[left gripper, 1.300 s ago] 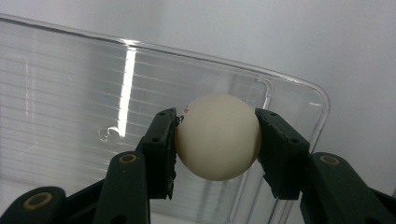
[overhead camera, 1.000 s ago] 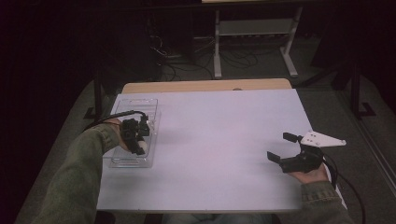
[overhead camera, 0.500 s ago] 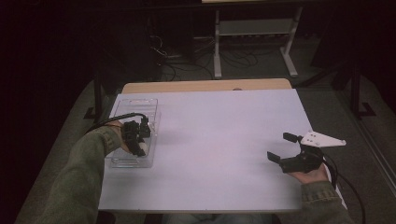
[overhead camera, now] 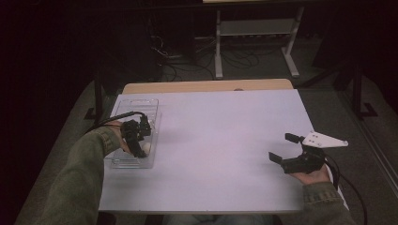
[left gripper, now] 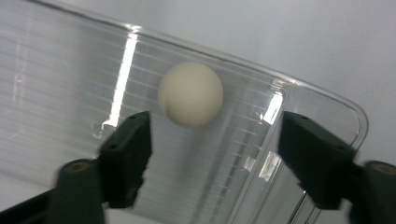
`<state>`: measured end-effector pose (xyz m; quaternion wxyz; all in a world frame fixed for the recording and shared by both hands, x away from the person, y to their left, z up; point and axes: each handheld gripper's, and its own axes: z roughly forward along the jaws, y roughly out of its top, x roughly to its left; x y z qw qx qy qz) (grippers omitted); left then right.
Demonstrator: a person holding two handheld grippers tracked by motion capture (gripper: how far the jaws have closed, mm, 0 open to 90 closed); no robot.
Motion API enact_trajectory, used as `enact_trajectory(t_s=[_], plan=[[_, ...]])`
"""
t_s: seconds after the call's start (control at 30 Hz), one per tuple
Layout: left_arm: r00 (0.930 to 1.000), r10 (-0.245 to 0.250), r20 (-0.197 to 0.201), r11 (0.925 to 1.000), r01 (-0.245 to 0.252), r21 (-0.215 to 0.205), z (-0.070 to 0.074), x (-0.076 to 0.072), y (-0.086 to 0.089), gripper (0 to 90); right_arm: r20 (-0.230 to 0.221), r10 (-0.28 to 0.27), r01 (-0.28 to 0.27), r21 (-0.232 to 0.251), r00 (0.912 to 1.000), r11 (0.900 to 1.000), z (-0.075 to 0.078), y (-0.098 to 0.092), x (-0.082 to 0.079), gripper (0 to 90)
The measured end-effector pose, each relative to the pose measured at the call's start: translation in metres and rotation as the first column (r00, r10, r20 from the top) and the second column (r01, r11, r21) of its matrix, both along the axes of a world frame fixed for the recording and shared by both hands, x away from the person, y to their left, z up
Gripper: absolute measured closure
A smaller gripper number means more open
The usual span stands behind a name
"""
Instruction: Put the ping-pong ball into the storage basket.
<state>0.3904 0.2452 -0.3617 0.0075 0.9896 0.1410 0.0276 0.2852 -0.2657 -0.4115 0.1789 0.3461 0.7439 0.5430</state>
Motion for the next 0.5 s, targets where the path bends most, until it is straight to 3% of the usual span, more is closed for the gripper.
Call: enact_trajectory(t_s=[0.1, 0.5], plan=[[0.9993, 0.027, 0.027, 0.9996, -0.027, -0.003, 0.003, 0.000, 0.002, 16.0, 0.000, 0.000, 0.000, -0.003, 1.0000, 1.000, 0.000, 0.001, 0.000, 0.0], [0.9919, 0.087, 0.092, 0.9962, -0.086, -0.017, 0.012, 0.000, 0.009, 1.5, -0.004, -0.004, 0.004, -0.005, 1.0000, 1.000, 0.000, 0.000, -0.002, 0.0]])
